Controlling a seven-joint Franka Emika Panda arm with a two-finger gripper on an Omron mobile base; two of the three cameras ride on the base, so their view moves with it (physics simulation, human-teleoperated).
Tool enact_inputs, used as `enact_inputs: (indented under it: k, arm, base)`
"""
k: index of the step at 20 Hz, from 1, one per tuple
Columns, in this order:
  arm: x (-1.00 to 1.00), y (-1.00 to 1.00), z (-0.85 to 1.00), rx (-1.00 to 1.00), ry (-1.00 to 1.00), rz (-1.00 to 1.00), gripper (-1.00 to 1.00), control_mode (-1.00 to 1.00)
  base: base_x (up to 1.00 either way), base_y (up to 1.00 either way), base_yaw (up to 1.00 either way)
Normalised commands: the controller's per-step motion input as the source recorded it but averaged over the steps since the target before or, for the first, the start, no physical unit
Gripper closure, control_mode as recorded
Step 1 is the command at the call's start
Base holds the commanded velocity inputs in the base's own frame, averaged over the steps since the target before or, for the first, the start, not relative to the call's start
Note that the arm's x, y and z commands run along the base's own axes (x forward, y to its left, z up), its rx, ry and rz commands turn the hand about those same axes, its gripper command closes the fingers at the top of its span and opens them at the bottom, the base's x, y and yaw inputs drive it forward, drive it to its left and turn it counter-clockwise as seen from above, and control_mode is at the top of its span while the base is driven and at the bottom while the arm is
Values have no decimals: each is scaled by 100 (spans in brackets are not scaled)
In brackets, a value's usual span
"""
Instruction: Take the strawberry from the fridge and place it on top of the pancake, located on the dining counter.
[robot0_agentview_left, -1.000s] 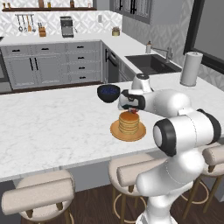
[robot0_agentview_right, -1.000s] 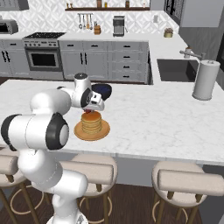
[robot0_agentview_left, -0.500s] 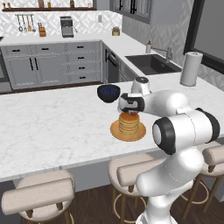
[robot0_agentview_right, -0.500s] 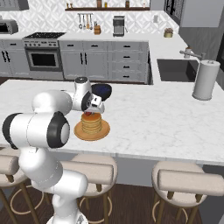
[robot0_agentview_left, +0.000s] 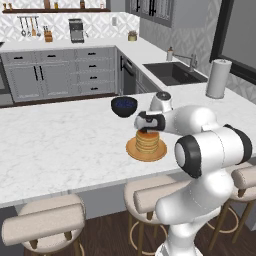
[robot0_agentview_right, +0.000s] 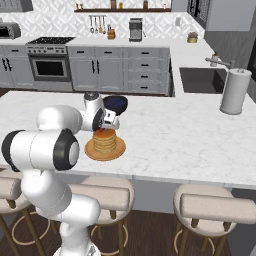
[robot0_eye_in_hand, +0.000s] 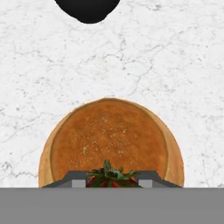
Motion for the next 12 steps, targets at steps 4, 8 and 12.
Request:
enact_inputs:
  k: [4, 8, 12]
  arm:
    - [1, 0, -9, 0, -2, 0, 100, -100]
    - [0, 0, -25, 0, 2, 0, 100, -100]
    - [0, 0, -25, 0, 2, 0, -100, -100]
  base:
    - [0, 0, 0]
    - [0, 0, 0]
    - [0, 0, 0]
